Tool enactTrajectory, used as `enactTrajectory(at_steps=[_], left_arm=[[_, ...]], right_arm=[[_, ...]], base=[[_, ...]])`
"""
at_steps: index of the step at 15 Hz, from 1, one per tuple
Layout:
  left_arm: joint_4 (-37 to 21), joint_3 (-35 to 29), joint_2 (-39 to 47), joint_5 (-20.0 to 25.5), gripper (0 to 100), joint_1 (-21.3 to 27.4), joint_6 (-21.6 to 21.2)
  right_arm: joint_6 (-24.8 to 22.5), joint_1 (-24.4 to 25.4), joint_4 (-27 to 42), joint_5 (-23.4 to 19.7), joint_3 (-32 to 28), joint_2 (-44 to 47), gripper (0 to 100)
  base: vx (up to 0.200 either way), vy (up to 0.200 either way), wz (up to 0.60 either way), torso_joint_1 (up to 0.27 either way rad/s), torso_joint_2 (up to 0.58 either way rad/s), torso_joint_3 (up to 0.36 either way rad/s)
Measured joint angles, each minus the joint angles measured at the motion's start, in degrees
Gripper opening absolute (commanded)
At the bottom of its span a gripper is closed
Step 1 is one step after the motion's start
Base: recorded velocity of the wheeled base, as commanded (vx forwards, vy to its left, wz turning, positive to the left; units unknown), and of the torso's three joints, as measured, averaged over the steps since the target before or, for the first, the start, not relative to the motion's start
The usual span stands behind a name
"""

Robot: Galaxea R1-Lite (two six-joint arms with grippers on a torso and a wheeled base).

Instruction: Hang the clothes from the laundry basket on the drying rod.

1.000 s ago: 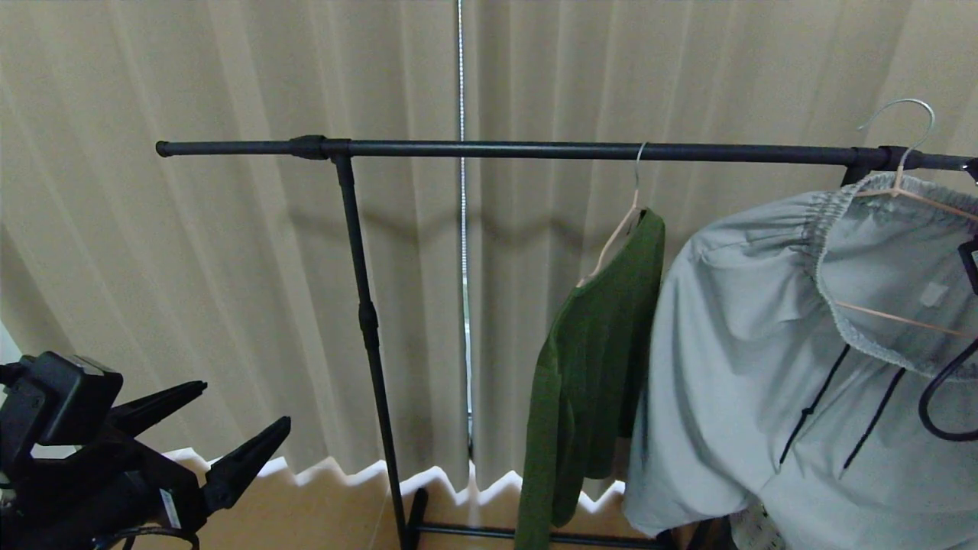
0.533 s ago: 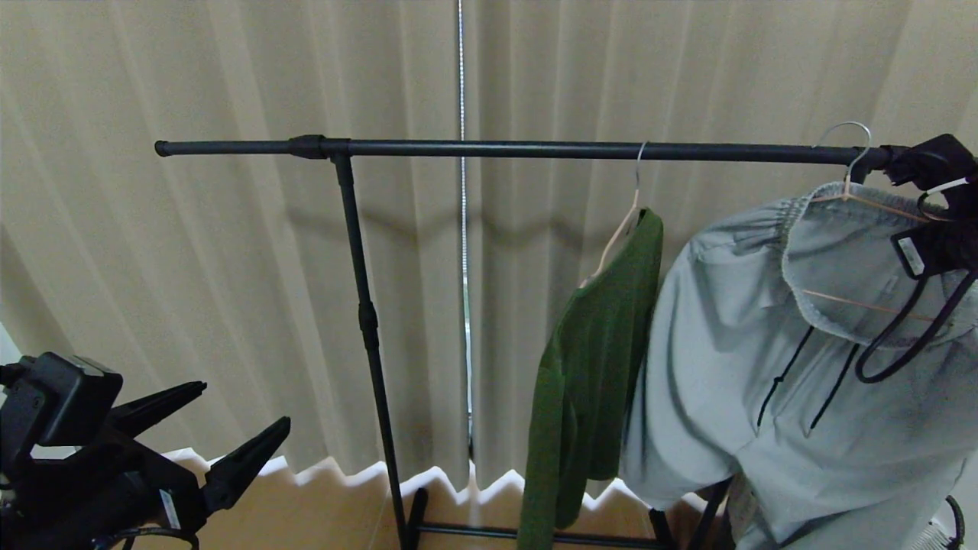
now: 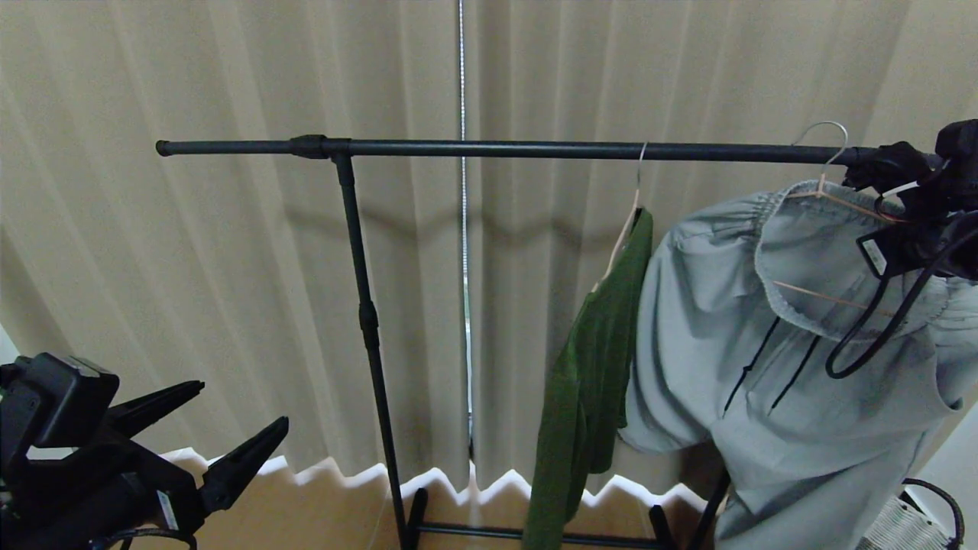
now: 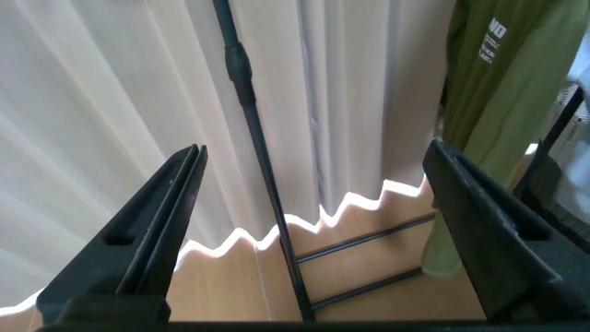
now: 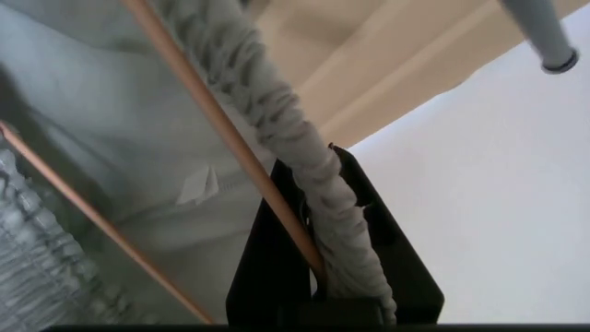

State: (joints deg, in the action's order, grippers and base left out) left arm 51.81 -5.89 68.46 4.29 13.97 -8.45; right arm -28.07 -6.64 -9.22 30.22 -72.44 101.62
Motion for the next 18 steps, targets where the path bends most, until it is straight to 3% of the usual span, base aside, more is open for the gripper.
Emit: enactTrajectory(at_steps=[9,10,13,15,18], left_arm=[[0.0,-0.1,0.0,0.0,100,0.0,0.0],[0.0,-0.1,0.0,0.0,100,0.0,0.0],[0.0,-0.1,0.0,0.0,100,-1.1,0.0],[0.0,-0.2,0.0,0.0,100,-1.5,0.0],[0.0,-0.2,0.1,0.0,100,-1.6,0.1]], right_arm=[[0.0,5.7,1.2,3.0,-1.9,3.1,0],[0.2,5.9,1.0,3.0,-1.4,3.0,100],[3.5,6.5,0.1,2.1,1.1,1.8,100],[9.1,7.2,-1.1,-2.7,3.4,0.9,100],[12.1,8.2,-3.0,-10.2,7.8,-1.7,100]], base=[[0.0,0.0,0.0,0.0,0.0,0.0],[0.0,0.0,0.0,0.0,0.0,0.0],[0.0,0.0,0.0,0.0,0.0,0.0],[0.0,0.0,0.0,0.0,0.0,0.0],[0.0,0.0,0.0,0.0,0.0,0.0]])
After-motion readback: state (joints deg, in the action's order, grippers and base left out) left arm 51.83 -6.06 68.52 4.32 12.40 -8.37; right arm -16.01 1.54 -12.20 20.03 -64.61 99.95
